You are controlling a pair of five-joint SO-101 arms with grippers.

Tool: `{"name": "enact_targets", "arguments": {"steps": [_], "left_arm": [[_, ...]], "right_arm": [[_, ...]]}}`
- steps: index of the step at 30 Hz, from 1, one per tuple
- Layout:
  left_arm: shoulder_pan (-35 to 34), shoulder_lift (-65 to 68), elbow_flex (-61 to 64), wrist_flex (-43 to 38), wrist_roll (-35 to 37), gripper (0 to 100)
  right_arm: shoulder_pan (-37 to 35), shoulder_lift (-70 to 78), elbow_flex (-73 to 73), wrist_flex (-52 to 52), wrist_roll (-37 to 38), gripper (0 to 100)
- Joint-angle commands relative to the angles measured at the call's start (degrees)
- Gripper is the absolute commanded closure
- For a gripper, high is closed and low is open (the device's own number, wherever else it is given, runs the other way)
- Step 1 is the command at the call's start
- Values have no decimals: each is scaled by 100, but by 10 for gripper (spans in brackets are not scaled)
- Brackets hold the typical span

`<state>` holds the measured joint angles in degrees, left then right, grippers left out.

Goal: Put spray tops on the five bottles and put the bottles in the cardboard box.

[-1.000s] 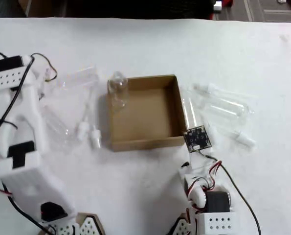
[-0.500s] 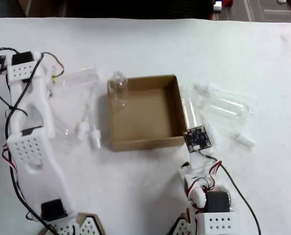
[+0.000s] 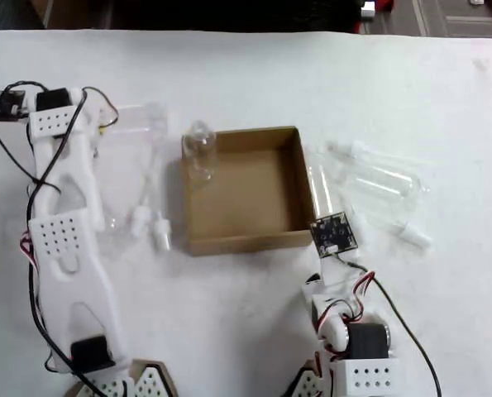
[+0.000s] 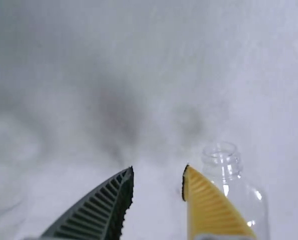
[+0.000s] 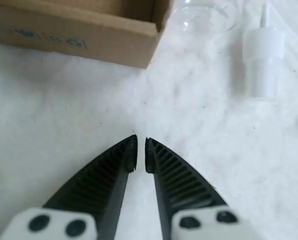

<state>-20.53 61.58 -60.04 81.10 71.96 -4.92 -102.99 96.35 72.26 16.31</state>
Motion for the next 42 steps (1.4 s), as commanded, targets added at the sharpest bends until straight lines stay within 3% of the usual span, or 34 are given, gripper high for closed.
{"name": "enact_targets", "arguments": {"steps": [1,4,12,18,27,32,34,42], "left_arm": [[84,57,-571,88,114,871],[57,66,-800,325,114,987],[84,84,-2242,1196,53,980],[75,66,-3622,1855,-800,980],[-347,13,-3481,2127,-923,957],[-268,75,-3473,2136,-1125,692],[-259,75,-3341,2136,-879,642],[22,66,-2048,2057,-193,734]], "right_arm": [[48,-13,53,40,26,982],[48,-13,53,40,26,982],[48,-13,53,40,26,982],[48,-13,53,40,26,982],[48,-13,53,40,26,982],[48,-13,53,40,26,982],[48,-13,53,40,26,982],[13,-13,53,40,26,982]]}}
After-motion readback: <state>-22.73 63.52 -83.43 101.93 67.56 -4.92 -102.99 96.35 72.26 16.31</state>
